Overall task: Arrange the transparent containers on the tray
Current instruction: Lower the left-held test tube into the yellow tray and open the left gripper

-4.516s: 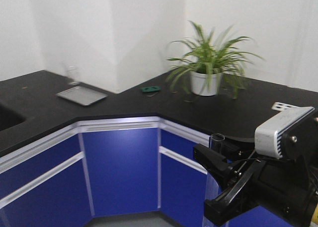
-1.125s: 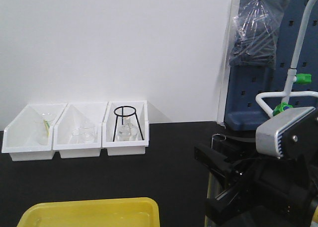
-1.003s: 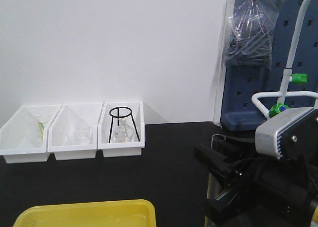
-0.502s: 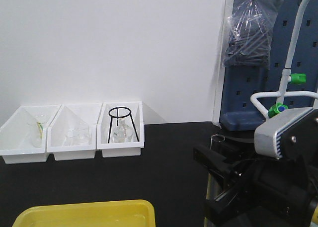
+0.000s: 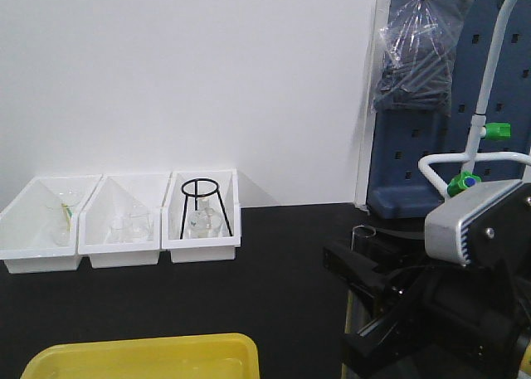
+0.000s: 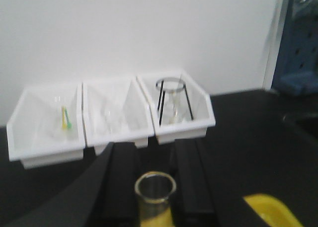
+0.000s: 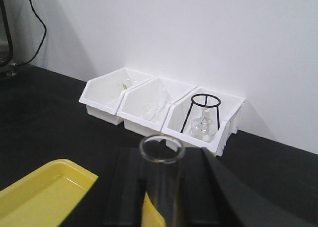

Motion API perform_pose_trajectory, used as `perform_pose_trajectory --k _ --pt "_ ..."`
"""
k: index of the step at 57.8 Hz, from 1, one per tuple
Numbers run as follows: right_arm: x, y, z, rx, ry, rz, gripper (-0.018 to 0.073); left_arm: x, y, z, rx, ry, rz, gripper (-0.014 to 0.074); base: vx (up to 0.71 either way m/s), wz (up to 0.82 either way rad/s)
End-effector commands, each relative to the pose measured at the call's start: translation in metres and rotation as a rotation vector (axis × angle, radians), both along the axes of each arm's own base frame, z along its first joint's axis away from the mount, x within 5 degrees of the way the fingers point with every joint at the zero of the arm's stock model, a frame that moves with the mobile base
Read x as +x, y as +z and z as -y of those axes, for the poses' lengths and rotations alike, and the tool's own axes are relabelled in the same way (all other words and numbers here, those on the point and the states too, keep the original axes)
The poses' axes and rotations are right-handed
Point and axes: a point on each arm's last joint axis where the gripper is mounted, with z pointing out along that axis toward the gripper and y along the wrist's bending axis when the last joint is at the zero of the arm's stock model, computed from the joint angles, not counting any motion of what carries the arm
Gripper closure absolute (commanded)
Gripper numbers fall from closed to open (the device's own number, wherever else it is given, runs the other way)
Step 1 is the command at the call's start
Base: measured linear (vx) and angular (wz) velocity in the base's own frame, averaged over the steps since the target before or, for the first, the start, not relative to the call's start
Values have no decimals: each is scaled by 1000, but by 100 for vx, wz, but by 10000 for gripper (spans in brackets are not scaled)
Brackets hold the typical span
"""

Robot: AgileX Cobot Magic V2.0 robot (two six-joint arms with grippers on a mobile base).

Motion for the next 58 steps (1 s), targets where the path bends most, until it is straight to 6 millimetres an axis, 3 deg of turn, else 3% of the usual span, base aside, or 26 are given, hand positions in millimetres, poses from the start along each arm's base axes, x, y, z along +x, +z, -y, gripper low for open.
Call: perform_pose_trajectory --k 1,8,16,26,40,58 --pt "-5 21 0 68 34 82 571 24 -2 5 -33 20 -143 603 0 0" --pt "-5 21 0 68 34 82 571 64 -19 13 -53 29 -365 603 0 0" --pt "-5 21 0 68 34 82 571 106 -37 25 -68 -8 -494 603 0 0" --pt "-4 18 1 52 17 63 571 142 -73 34 -99 -4 -618 603 0 0" --pt "-3 15 3 34 -11 30 571 155 -135 36 -81 37 -879 603 0 0" --pt "-3 15 3 35 -10 31 571 157 -166 35 -26 47 -1003 577 0 0"
